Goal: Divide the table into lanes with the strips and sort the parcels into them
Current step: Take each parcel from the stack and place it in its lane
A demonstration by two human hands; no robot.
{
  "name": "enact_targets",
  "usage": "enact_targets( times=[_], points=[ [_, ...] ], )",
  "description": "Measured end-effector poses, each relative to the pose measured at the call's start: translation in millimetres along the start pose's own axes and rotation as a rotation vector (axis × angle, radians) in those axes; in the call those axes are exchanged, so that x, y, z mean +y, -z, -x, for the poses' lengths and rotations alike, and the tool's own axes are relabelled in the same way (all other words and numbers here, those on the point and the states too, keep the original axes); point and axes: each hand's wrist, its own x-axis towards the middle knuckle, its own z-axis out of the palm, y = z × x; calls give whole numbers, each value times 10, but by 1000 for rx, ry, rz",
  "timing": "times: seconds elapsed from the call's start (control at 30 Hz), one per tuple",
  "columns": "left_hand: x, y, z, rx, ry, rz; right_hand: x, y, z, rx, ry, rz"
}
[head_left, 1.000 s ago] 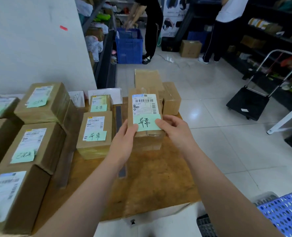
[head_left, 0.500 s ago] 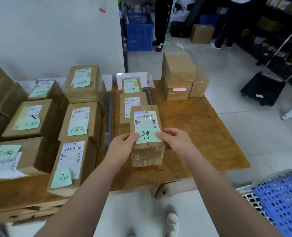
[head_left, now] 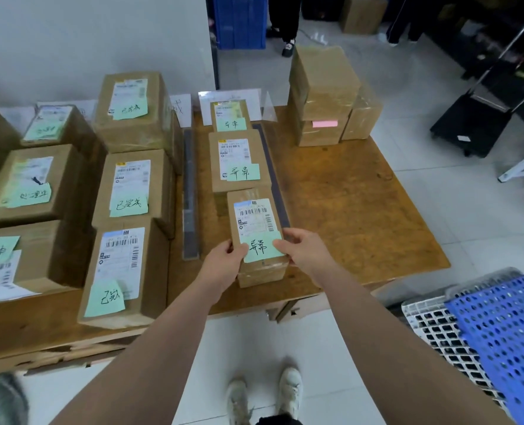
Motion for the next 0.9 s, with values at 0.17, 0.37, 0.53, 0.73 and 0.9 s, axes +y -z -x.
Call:
enact_targets(
  times=[0.17,0.37,0.53,0.73,0.9],
  points=[
    [-11,-51,-26,44,-50,-62,34,-21,-63,28,20,87],
    [273,4,70,180,-294,-264,-188,204,-5,162,178,306],
    [679,2,51,261,-544,-585,-470,557,60,293,317,543],
    [1304,-268,-3,309,-653,-862,-727,1099,-51,369,351,651],
    [1845,-613,-310,323,-693,-888,-1024,1645,-413,406,362,679]
  ],
)
